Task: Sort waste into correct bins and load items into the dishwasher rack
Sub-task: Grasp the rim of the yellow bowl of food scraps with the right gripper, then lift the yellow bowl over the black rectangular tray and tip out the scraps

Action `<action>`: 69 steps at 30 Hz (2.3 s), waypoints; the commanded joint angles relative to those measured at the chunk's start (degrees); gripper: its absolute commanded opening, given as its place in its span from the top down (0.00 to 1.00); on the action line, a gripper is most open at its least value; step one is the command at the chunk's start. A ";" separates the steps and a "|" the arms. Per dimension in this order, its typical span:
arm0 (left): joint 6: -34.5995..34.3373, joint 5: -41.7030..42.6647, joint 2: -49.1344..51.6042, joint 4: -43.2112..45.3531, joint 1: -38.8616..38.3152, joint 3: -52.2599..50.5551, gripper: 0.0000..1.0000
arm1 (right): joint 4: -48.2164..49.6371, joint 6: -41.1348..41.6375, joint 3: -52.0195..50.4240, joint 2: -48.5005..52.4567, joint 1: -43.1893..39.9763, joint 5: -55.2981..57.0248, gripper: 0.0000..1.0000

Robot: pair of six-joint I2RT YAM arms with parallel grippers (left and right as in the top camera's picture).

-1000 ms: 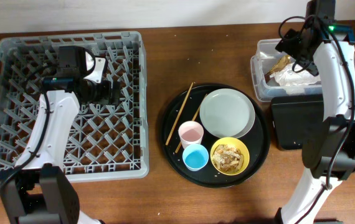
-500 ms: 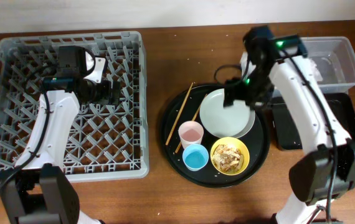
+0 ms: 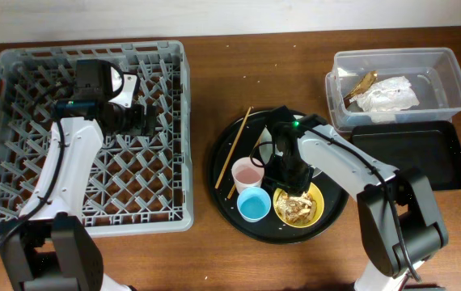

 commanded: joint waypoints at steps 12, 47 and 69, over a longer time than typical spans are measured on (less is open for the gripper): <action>0.52 0.59 0.28 -0.04 -0.11 0.94 0.01 | -9.44 -11.41 3.63 -0.70 -0.11 5.07 0.96; 0.52 0.59 0.28 -0.04 -0.11 0.96 0.01 | -7.80 -95.56 7.08 -1.25 -68.54 -58.55 0.96; 0.52 0.59 0.28 -0.04 -0.11 0.96 0.01 | -11.30 -86.09 4.94 -0.55 -79.97 -71.01 0.94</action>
